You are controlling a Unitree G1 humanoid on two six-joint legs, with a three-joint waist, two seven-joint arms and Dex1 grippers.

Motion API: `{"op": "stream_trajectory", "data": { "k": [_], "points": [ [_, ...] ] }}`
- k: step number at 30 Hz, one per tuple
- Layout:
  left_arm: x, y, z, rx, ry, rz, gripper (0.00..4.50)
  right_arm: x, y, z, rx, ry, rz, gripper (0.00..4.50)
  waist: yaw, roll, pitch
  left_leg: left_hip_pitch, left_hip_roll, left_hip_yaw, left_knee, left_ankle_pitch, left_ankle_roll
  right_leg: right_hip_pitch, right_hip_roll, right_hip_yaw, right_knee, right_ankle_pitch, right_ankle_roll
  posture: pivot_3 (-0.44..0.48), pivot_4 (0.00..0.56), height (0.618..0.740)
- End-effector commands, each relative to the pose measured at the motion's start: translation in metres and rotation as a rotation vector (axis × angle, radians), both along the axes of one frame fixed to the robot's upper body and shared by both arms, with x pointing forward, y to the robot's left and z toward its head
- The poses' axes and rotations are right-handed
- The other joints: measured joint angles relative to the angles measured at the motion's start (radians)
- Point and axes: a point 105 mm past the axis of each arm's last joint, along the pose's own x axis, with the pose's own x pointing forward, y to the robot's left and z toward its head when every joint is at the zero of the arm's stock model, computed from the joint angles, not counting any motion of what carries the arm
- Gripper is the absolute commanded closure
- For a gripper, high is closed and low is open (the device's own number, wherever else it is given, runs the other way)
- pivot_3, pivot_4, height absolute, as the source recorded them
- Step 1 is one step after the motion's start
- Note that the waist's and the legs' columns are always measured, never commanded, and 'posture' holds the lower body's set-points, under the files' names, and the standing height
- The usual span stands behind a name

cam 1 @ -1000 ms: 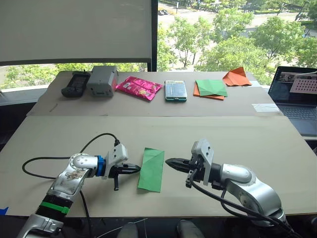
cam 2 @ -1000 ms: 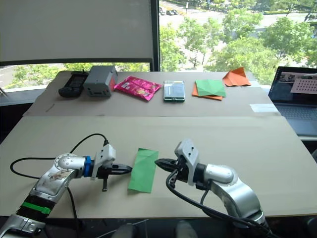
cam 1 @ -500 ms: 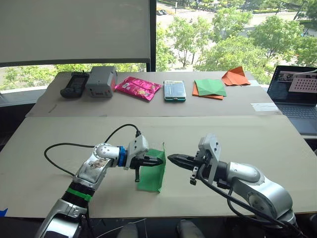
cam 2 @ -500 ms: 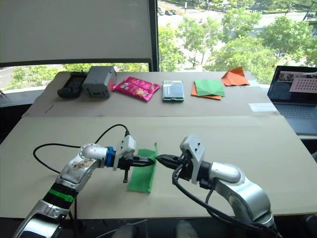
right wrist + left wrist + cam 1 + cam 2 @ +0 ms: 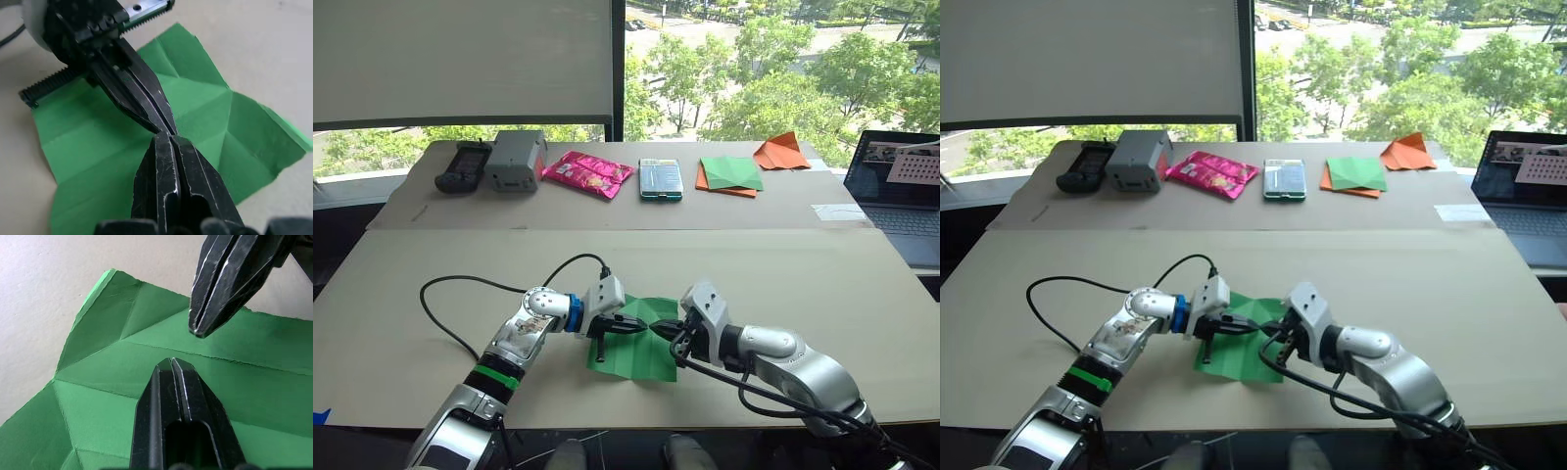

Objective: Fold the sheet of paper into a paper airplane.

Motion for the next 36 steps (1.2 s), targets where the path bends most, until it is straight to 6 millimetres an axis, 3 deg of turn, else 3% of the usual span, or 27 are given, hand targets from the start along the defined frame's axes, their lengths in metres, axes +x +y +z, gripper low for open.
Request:
{"op": "stream_trajectory", "data": {
  "k": [1,6,14,26,34,36],
  "points": [
    [0.002,0.005,0.011,-0.009,-0.047,0.003,4.50,0.001,0.001,-0.002,0.002,-0.034,0.006,4.48,-0.001,0.000,0.000,0.000,0.000,0.000,0.000,0.000,0.000,0.000,0.000,0.000,0.000,0.000,0.000,0.000,0.150,0.736],
    [-0.001,0.023,0.006,0.012,-0.029,0.054,4.50,0.000,-0.005,-0.023,-0.081,-0.016,0.010,4.48,-0.004,0.001,-0.001,0.003,0.000,0.000,0.000,0.000,0.000,0.002,0.000,0.000,0.000,0.000,0.001,0.000,0.150,0.736],
    [0.002,0.056,-0.019,0.072,0.020,0.213,4.50,0.001,-0.008,-0.024,-0.088,-0.020,-0.019,4.48,0.001,0.001,-0.002,0.005,0.000,0.000,0.000,0.000,0.000,0.004,0.000,0.000,-0.001,0.000,0.000,0.000,0.150,0.736],
    [-0.005,0.060,-0.033,0.117,0.009,0.226,4.50,-0.002,-0.009,-0.025,-0.087,-0.017,-0.046,4.48,0.001,0.003,-0.010,0.005,0.000,0.000,0.001,0.000,0.000,0.005,0.000,0.000,-0.001,0.000,0.000,0.000,0.150,0.736],
    [-0.002,0.060,-0.014,0.028,-0.046,0.277,4.50,0.008,-0.009,0.002,0.012,-0.101,-0.139,4.48,-0.002,0.002,-0.011,0.005,0.000,0.000,0.000,0.000,0.000,0.003,0.000,0.000,0.000,0.000,0.000,0.000,0.150,0.736],
    [-0.005,0.059,-0.004,-0.010,-0.048,0.291,4.50,0.012,-0.010,0.017,0.081,-0.139,-0.193,3.88,-0.002,0.003,-0.010,0.003,0.000,0.000,0.000,0.000,0.000,0.001,0.000,0.000,0.000,0.000,0.000,0.000,0.150,0.736]
  ]
}}
